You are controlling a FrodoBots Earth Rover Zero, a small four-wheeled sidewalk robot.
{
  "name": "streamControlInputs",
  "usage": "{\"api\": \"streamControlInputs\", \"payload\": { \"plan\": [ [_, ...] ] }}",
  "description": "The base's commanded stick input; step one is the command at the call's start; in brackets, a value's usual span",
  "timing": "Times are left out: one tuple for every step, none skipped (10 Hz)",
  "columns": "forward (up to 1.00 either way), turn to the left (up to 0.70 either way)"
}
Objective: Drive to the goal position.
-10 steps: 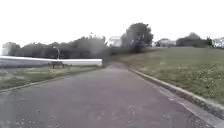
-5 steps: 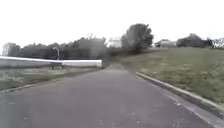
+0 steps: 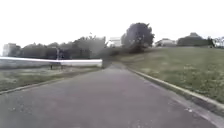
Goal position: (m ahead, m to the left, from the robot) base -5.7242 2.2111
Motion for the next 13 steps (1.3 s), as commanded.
{"api": "streamControlInputs", "payload": {
  "plan": [
    [0.7, 0.0],
    [0.7, 0.0],
    [0.7, 0.0],
    [0.7, 0.0],
    [0.7, 0.0],
    [0.7, 0.0],
    [0.7, 0.0],
    [0.7, 0.0],
    [0.7, 0.0],
    [0.7, 0.0],
    [0.7, 0.0],
    [0.7, 0.0],
    [0.7, 0.0]
  ]
}}
